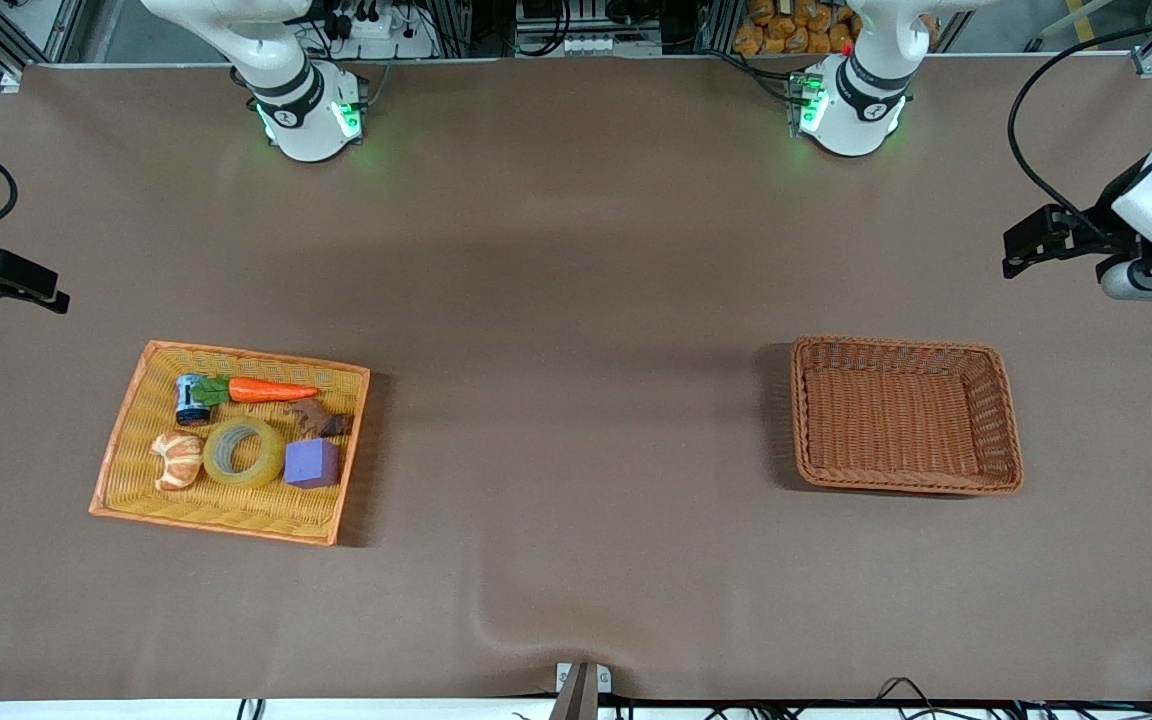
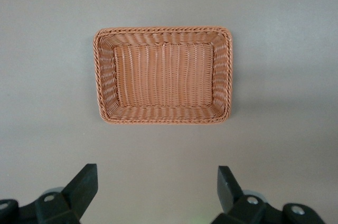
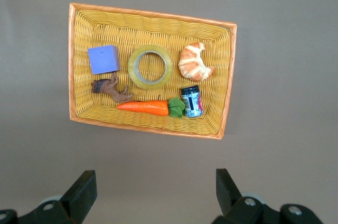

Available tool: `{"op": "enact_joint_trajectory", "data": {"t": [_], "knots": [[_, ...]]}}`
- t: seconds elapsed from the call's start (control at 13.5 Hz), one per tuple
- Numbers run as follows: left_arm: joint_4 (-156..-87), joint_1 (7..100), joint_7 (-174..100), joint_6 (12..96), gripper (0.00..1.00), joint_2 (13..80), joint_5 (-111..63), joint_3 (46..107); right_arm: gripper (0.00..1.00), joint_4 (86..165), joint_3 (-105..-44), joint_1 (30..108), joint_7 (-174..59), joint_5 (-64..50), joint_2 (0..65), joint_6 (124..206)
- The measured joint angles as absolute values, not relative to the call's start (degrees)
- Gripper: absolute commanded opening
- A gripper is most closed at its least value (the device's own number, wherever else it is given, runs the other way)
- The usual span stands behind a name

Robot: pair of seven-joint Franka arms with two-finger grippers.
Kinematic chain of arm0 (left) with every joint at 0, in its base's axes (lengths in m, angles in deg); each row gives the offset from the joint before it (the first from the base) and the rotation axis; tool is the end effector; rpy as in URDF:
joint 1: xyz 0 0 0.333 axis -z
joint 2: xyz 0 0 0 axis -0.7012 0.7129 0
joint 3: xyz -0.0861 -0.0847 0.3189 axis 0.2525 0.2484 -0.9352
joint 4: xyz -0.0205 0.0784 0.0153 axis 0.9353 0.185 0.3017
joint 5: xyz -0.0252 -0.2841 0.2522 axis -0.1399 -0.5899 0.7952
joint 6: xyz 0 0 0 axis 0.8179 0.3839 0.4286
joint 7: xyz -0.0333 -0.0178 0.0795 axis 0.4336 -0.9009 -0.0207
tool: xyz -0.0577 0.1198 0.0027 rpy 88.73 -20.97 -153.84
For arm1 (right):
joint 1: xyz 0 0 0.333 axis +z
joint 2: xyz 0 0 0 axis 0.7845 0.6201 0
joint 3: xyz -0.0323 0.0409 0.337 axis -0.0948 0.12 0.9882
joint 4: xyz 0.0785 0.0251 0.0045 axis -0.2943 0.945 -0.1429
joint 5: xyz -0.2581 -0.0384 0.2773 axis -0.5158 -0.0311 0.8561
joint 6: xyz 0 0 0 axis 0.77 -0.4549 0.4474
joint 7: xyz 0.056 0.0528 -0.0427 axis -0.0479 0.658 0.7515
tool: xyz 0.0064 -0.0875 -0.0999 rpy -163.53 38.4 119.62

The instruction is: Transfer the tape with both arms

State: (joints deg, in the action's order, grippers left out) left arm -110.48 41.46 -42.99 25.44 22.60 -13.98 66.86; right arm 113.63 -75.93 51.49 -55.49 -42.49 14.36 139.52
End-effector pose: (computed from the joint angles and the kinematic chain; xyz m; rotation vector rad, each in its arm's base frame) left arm 0.5473 -0.0474 0.6177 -3.1217 0.1288 0.0435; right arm 0.5688 -0.0623 0.5963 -3.1228 0.0007 0.0596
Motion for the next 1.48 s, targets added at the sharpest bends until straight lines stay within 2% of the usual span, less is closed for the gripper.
{"op": "enact_joint_trajectory", "data": {"t": [1.04,1.26,1.48], "knots": [[-110.5,41.6,-43.0,25.4,1.0,22.6,-14.0,67.2,1.0,113.9,-75.8,51.5,-55.5,-42.5,14.5,140.0],[-110.5,41.7,-43.0,25.4,1.0,22.7,-14.0,67.3,1.0,115.6,-75.3,51.9,-55.4,-41.5,16.2,144.0],[-110.5,41.7,-43.0,25.4,1.0,22.8,-14.0,67.3,1.0,118.0,-74.9,55.3,-54.0,-40.0,22.3,152.1]]}}
